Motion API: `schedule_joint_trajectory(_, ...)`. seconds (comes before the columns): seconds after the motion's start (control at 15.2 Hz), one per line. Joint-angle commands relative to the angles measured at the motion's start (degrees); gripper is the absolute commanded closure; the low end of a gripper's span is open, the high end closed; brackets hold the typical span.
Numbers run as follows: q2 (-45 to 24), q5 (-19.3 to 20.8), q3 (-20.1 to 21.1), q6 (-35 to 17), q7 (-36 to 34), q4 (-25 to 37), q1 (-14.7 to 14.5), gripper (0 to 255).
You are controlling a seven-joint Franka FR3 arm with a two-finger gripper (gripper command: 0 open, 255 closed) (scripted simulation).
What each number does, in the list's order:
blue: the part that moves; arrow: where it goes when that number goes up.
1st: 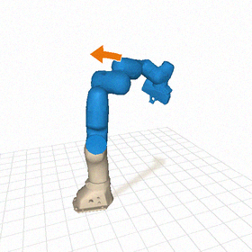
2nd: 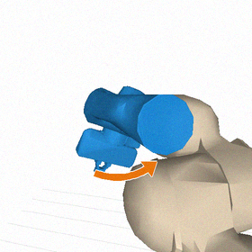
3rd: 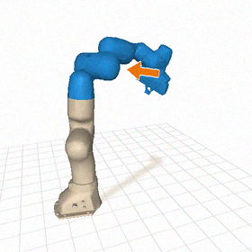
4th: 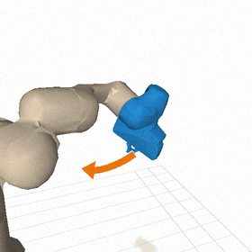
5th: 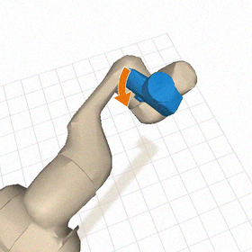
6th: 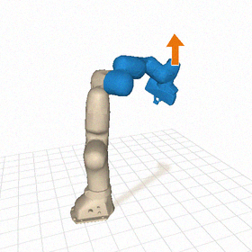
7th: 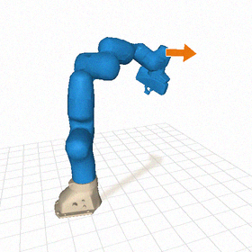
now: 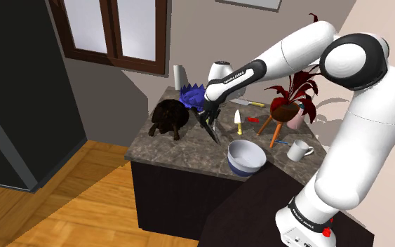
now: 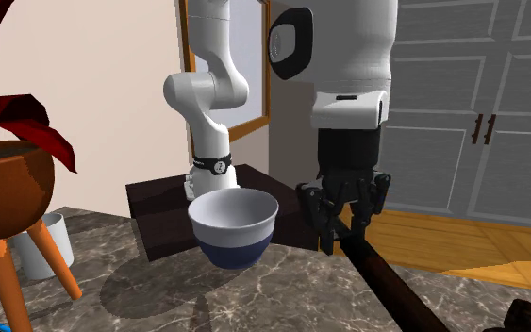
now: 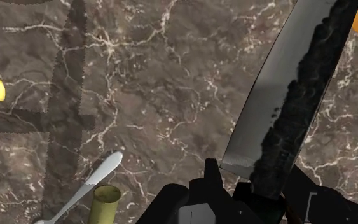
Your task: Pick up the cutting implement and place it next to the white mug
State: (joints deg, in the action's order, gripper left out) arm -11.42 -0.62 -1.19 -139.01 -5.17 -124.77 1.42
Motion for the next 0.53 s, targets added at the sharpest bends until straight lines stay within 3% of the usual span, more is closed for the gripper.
schedule_joint_trajectory(0.0,1.1,0.0,-0.1,1.6,0.1,0.5,0.1,255)
schedule_joint_trajectory(0.33,3.2,0.1,-0.1,4.7,0.1,1.5,0.1,255)
schedule_joint_trajectory(0.46,5.0,-0.2,-1.1,4.0,2.7,-1.0,1.5,255)
